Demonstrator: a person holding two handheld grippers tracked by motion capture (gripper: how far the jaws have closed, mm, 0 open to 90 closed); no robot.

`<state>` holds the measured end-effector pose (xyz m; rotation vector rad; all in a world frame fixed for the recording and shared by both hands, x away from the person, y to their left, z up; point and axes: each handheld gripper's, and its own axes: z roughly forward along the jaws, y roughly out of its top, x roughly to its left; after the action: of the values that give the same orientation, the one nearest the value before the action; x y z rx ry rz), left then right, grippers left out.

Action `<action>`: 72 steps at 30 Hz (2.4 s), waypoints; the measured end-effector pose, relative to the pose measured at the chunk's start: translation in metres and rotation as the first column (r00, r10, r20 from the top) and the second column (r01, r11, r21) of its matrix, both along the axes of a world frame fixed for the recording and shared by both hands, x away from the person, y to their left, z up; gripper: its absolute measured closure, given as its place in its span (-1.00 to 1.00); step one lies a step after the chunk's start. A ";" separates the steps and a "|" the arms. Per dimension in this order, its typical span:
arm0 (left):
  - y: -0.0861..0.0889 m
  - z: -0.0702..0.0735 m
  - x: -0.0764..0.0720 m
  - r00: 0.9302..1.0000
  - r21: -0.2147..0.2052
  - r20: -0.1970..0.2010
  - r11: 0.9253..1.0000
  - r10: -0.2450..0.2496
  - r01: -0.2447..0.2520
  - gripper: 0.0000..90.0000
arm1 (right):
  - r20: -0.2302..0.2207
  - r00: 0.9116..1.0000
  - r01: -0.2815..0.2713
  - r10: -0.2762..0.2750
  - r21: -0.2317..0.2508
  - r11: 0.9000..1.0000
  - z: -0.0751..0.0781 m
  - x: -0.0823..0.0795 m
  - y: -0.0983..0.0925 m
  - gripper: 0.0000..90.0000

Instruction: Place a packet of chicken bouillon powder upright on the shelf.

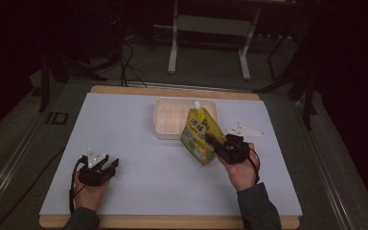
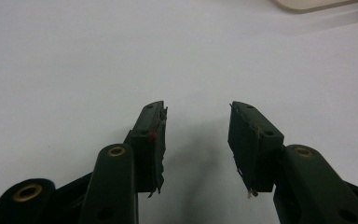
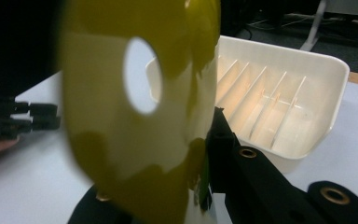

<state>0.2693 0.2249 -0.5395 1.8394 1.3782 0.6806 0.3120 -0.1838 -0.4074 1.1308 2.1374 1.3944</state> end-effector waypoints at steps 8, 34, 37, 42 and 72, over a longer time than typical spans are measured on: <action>0.000 0.000 0.000 1.000 -0.003 0.000 1.000 0.001 -0.001 0.24 | 0.003 0.999 0.054 -0.054 0.021 0.998 0.002 0.006 0.009 0.98; 0.000 0.000 0.000 1.000 -0.003 0.004 1.000 -0.003 0.003 0.24 | 0.076 0.976 0.197 -0.203 0.076 0.977 0.003 0.017 0.039 0.98; 0.000 0.000 0.000 1.000 -0.003 0.003 1.000 -0.003 0.003 0.24 | 0.081 0.972 0.212 -0.220 0.093 0.973 0.003 0.019 0.042 0.98; 0.000 0.000 0.000 1.000 -0.003 0.003 1.000 -0.004 0.004 0.24 | 0.098 0.965 0.233 -0.244 0.111 0.966 0.004 0.023 0.047 0.98; -0.001 0.001 0.000 1.000 -0.007 0.003 1.000 -0.013 0.013 0.24 | 0.151 0.896 0.388 -0.418 0.191 0.902 0.002 0.057 0.079 0.98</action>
<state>0.2695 0.2240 -0.5388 1.8400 1.3633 0.6710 0.3687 -0.1048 -0.4049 1.3486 1.5682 1.4202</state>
